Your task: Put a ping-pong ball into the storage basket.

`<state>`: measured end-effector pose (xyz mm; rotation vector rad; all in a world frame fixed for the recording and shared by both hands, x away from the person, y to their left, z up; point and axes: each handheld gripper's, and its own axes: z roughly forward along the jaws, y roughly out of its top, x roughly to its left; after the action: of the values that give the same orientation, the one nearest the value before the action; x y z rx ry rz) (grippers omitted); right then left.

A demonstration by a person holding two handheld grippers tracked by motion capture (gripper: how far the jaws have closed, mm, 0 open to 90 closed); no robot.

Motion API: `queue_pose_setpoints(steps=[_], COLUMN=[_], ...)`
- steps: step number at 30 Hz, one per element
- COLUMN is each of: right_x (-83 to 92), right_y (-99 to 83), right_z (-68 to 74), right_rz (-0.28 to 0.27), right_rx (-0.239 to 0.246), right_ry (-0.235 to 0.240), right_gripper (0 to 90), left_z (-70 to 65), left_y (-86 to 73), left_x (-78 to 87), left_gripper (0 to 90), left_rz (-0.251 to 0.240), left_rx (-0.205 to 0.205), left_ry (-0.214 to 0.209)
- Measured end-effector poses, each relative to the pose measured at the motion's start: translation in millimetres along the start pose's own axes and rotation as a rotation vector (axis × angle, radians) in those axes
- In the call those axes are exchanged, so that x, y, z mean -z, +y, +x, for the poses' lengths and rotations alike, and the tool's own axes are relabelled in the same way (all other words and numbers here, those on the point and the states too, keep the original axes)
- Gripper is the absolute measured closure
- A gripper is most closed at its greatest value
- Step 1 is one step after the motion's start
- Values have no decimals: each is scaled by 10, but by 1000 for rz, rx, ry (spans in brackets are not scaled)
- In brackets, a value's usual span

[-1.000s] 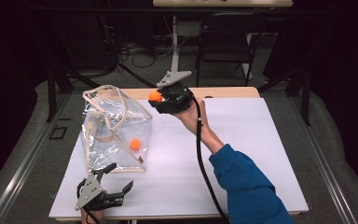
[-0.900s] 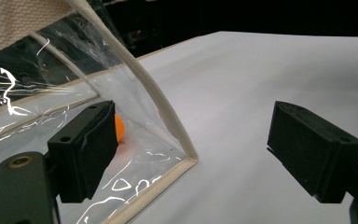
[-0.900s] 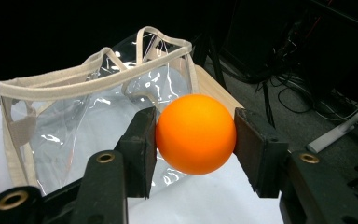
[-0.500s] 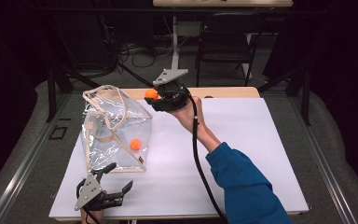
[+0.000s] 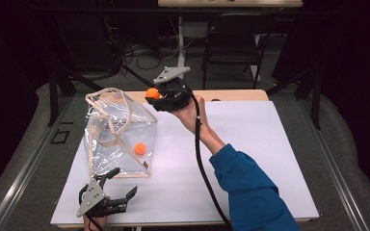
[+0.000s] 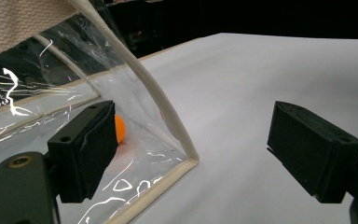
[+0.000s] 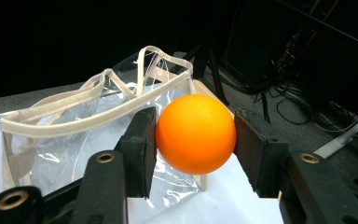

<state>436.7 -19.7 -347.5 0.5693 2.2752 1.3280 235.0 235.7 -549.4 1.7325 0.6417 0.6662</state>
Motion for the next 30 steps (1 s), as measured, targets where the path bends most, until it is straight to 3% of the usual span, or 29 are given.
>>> queue_pose_setpoints(steps=[30], right_x=[-201], right_y=[290], right_z=[221], right_rz=[49], right_rx=[59], right_ry=[52], right_gripper=[507], left_z=[3], left_y=[-5], left_x=[5], left_gripper=[158], left_rz=[-4], left_rx=[12], left_ry=[-2])
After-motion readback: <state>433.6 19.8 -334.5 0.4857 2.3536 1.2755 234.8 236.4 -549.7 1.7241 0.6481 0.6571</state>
